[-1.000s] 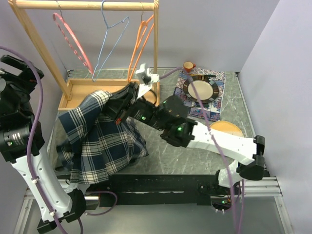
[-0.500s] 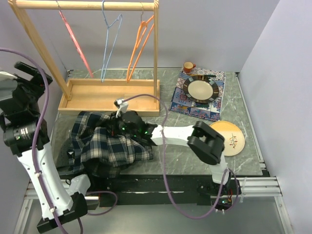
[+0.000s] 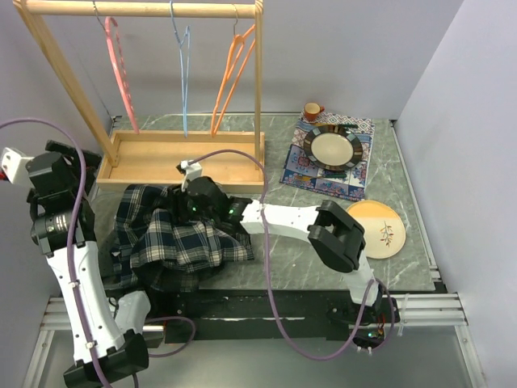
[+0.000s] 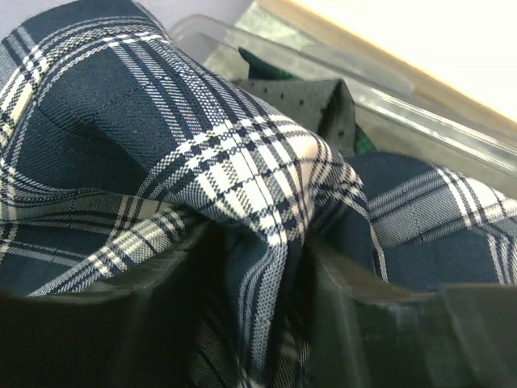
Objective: Remove the skirt from the hanger
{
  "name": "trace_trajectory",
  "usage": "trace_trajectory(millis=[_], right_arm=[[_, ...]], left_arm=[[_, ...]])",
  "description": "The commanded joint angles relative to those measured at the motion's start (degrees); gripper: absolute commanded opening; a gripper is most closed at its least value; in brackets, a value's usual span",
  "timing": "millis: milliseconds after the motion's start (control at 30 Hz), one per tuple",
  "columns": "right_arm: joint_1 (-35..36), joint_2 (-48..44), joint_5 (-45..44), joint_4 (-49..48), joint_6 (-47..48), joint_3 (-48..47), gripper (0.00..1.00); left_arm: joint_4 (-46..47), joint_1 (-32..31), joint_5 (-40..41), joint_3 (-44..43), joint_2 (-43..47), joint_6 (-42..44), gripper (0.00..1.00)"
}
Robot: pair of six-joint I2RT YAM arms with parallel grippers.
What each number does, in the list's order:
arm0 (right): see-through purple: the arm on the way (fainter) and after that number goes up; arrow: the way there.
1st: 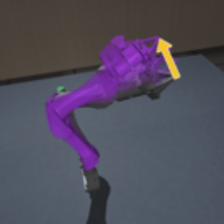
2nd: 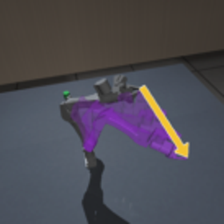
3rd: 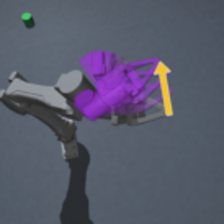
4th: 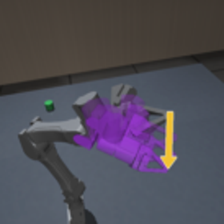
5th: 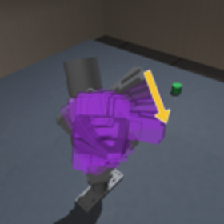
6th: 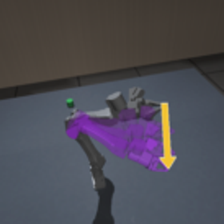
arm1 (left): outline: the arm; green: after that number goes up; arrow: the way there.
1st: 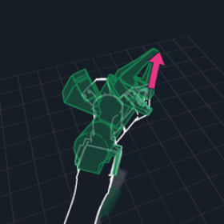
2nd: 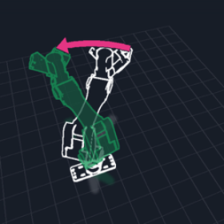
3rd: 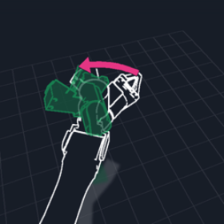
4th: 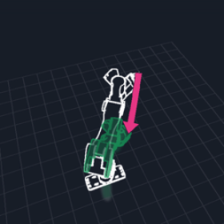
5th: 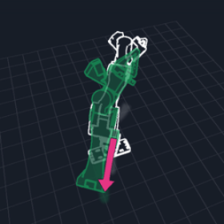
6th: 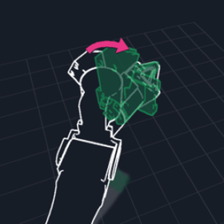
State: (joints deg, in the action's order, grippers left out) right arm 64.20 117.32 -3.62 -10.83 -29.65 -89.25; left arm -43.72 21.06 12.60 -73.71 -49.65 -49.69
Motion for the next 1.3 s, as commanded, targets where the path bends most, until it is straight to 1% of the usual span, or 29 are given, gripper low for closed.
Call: trace_trajectory(millis=[0,33,67,100,133,200,233,333,433,467,533,567,600,700,767,800,867,900,933,967,1000,1033,1067,1100,1133,1167,1200,1233,1267], right_arm=[[-0.13,-8.59,2.47,10.02,0.56,-6.02,0.73],[-0.13,-10.51,2.56,10.47,0.47,-6.11,0.76],[-0.13,-11.66,2.65,12.83,0.03,-5.33,0.83],[-0.31,-13.06,2.39,13.29,-0.23,-4.45,0.84],[-0.22,-15.6,2.3,13.81,-0.49,-3.57,0.85],[-0.31,-18.16,2.12,16.62,-0.85,-2.07,0.86],[-0.22,-20.7,1.08,18.02,-0.85,-1.8,0.87],[-0.31,-26.34,-0.95,22.16,-2.08,1.0,0.87],[-0.22,-31.08,-2.44,25.67,-6.2,4.96,0.87],[-0.31,-32.14,-2.71,26.99,-9.69,7.31,0.87],[-0.31,-35.04,-3.15,27.53,-12.7,9.96,0.86],[-0.31,-36.1,-2.89,27.01,-13.85,12.5,0.86],[-0.22,-37.67,-3.23,26.92,-13.86,13.48,0.86],[-0.48,-39.79,-6.75,27.62,-13.16,15.95,0.86],[-0.92,-40.67,-7.37,27.44,-12.98,17.87,0.86],[-1.01,-41.72,-7.54,27.27,-12.98,18.58,0.86],[-1.1,-42.78,-8.07,26.83,-12.54,20.6,0.86],[-1.19,-43.83,-9.03,26.91,-12.45,21.13,0.86],[-1.36,-44.36,-9.65,27.09,-12.36,21.66,0.86],[-1.62,-44.8,-10.09,27.26,-12.28,22.53,0.86],[-2.24,-45.68,-10.27,27.27,-12.27,23.07,0.86],[-2.5,-46.21,-10.44,27.27,-12.54,23.77,0.86],[-2.85,-47.08,-10.36,27.0,-12.54,24.3,0.86],[-3.12,-47.61,-10.36,27.0,-12.54,24.74,0.86],[-3.12,-48.23,-10.44,26.83,-12.45,25.44,0.86],[-3.29,-49.28,-10.71,26.91,-12.36,25.79,0.86],[-3.56,-49.99,-11.06,26.91,-12.19,26.14,0.86],[-3.73,-50.6,-11.93,26.83,-11.84,26.84,0.87],[-3.74,-51.83,-12.46,26.83,-11.66,27.29,0.86]], left_arm=[[-1.1,-0.93,-0.81,1.99,1.92,-4.62,0.97],[-1.01,-1.02,-2.74,2.6,1.92,-4.36,0.97],[-0.92,-1.46,-2.84,3.22,1.92,-4.45,0.97],[-0.75,-2.16,-2.67,4.09,1.92,-4.19,0.97],[-0.92,-2.51,-1.54,5.76,1.84,-3.84,0.97],[-2.76,-3.56,0.22,6.21,1.23,-2.52,0.97],[-4.42,-4.09,2.84,6.47,1.22,-2.17,0.97],[-5.22,-6.29,5.24,7.35,2.01,-1.81,0.97],[-5.85,-9.36,4.37,7.53,2.1,-2.34,0.97],[-5.67,-10.41,2.88,7.88,2.19,-2.69,0.97],[-6.45,-15.24,3.91,8.85,2.71,-4.96,0.97],[-7.24,-17.43,6.62,9.02,3.15,-5.59,0.97],[-8.03,-21.02,8.74,9.29,3.33,-6.29,0.97],[-10.23,-29.37,15.76,8.94,3.07,-7.18,0.98],[-8.76,-32.47,15.88,9.64,3.41,-3.58,0.99],[-8.14,-35.53,17.09,10.6,3.68,-3.31,0.99],[-8.92,-38.8,19.47,11.22,3.86,-5.41,0.97],[-11.79,-42.12,21.13,10.96,3.42,-6.55,0.97],[-13.91,-43.72,26.54,10.44,2.55,-9.08,0.97],[-16.63,-47.13,29.82,9.39,0.1,-10.5,0.97],[-23.62,-48.99,34.03,6.68,-1.49,-14.43,0.98],[-26.38,-50.57,39.64,5.0,-3.07,-15.95,0.99],[-29.02,-53.29,41.26,3.24,-6.31,-16.66,0.99],[-30.79,-54.62,41.89,-0.52,-7.73,-17.27,0.99],[-33.5,-56.03,41.89,-2.21,-9.14,-17.89,0.99],[-33.97,-59.26,41.2,-4.49,-10.8,-18.24,0.99],[-33.54,-61.21,40.32,-4.68,-11.08,-16.86,0.99],[-30.05,-63.23,37.0,-4.42,-10.56,-15.62,0.99],[-27.49,-66.55,35.06,-2.6,-9.95,-13.52,0.99]])
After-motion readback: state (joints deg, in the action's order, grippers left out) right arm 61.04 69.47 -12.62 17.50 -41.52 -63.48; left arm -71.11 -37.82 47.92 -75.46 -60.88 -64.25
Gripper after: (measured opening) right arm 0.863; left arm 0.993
